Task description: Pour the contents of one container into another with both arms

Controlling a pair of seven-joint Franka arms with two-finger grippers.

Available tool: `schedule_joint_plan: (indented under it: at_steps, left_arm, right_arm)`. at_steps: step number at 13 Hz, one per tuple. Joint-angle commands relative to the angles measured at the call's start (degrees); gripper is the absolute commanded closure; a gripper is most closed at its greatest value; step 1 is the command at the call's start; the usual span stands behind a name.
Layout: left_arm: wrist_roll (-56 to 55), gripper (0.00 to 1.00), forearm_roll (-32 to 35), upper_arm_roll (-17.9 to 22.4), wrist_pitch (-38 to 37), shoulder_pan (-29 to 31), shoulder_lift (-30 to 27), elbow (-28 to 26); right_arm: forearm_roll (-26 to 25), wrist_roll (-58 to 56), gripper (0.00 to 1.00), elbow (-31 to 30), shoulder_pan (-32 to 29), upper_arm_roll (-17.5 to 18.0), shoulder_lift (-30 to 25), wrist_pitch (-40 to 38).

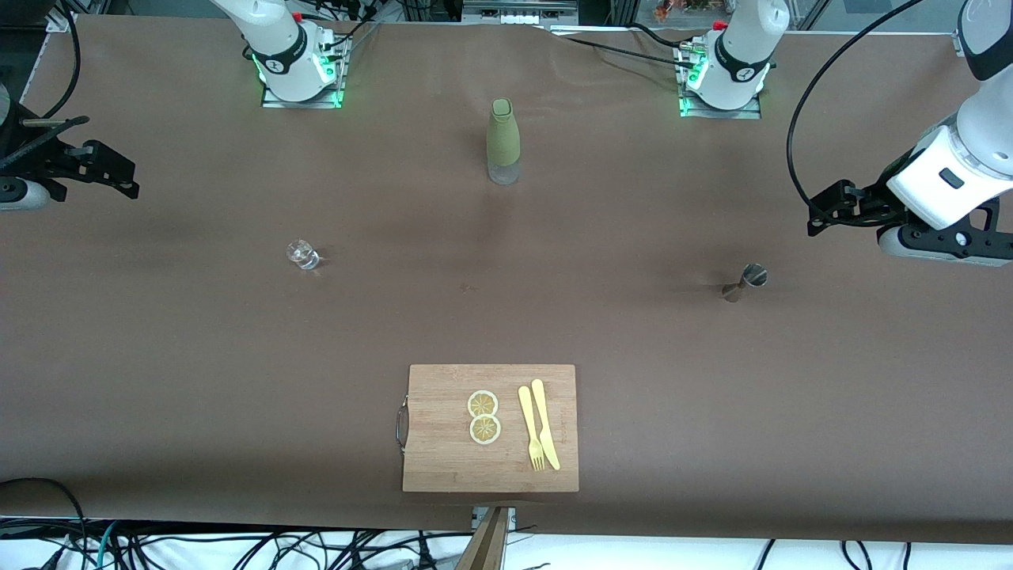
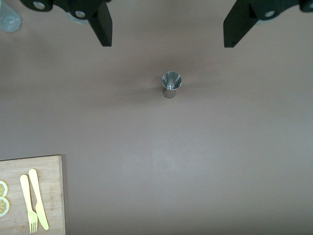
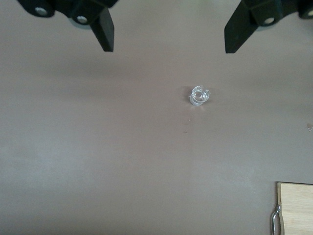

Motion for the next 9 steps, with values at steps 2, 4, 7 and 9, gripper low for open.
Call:
schedule_joint_plan:
  at_steps: [2,4,7,9]
  left_arm:
    - [-0.5,0.0,0.4,0.5,-0.5,-0.6,1.0,2.0]
    - [-0.6,0.0,0.4,0.5,-0.5,-0.8,1.0,2.0]
    - [-0.7,0.0,0.4,0.5,-0.5,-1.0,1.0,2.0]
    - [-0.6,0.0,0.3,0.4,-0.5,-1.1,1.1,2.0]
  right_arm:
    - [1.7,0.5,0.0,-0.5,0.6,-1.6,-0.6,0.1]
    - [1.7,0.9,0.0,0.2,0.6,-1.5,-0.6,-2.2]
    - [1.6,1.0,0.0,0.6,0.6,-1.4,-0.6,-3.4]
    - [1.6,0.9,0.0,0.6,0.6,-1.4,-0.6,-3.4]
